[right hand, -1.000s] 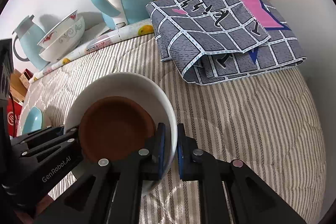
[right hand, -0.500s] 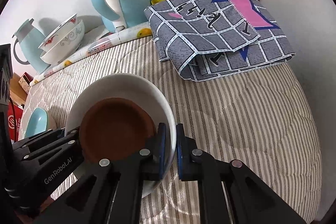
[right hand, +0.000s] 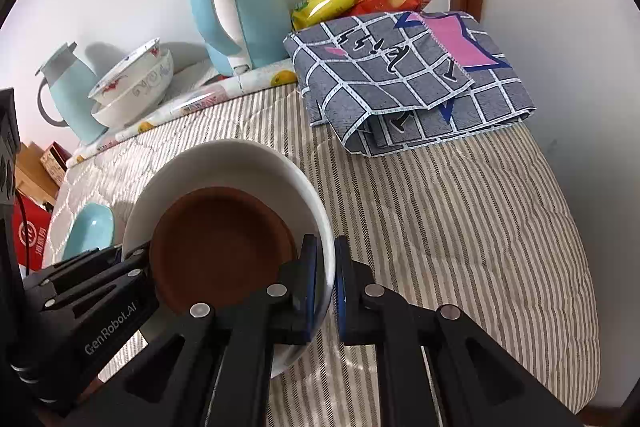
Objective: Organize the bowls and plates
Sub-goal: 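Lift the white bowl with both grippers and carry it over the teal plate stack, then lower the white bowl onto the teal plate and open both grippers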
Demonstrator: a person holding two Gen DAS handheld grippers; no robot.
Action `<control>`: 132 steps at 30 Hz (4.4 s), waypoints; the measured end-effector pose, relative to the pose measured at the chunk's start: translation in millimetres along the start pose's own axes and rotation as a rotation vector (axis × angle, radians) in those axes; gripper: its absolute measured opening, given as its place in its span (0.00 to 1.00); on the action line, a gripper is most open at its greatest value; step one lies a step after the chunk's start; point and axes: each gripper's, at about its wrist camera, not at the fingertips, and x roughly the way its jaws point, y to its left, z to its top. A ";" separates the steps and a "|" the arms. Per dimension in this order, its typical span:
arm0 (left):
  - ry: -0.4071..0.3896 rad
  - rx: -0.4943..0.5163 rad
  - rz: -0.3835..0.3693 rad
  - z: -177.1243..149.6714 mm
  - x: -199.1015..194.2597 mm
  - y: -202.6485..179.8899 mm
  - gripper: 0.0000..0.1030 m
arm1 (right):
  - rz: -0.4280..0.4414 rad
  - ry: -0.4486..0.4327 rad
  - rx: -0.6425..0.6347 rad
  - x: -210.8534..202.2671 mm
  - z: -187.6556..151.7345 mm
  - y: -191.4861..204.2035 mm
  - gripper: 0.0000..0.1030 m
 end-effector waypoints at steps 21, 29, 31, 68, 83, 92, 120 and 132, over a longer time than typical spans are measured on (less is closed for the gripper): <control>-0.071 0.001 0.006 -12.1 -53.0 9.8 0.09 | 0.022 -0.073 -0.015 -44.6 -11.3 23.3 0.08; -0.082 0.008 0.001 -14.3 -60.9 15.2 0.09 | 0.025 -0.081 -0.008 -51.8 -14.5 27.5 0.08; -0.085 0.006 -0.001 -15.6 -63.1 17.3 0.09 | 0.024 -0.083 -0.009 -53.5 -15.6 29.8 0.08; -0.125 -0.052 0.040 -24.3 -100.0 80.6 0.09 | 0.060 -0.104 -0.080 -59.9 -18.6 98.0 0.07; -0.126 -0.117 0.078 -28.9 -101.9 125.3 0.09 | 0.097 -0.089 -0.130 -43.4 -19.3 139.7 0.07; -0.120 -0.158 0.088 -32.6 -100.5 150.3 0.09 | 0.114 -0.071 -0.160 -31.0 -20.4 162.9 0.07; -0.054 -0.261 0.112 -35.4 -65.8 219.9 0.09 | 0.150 0.007 -0.229 27.7 -23.0 215.7 0.07; -0.014 -0.295 0.124 -37.0 -44.0 240.6 0.09 | 0.159 0.067 -0.250 61.6 -25.2 229.1 0.07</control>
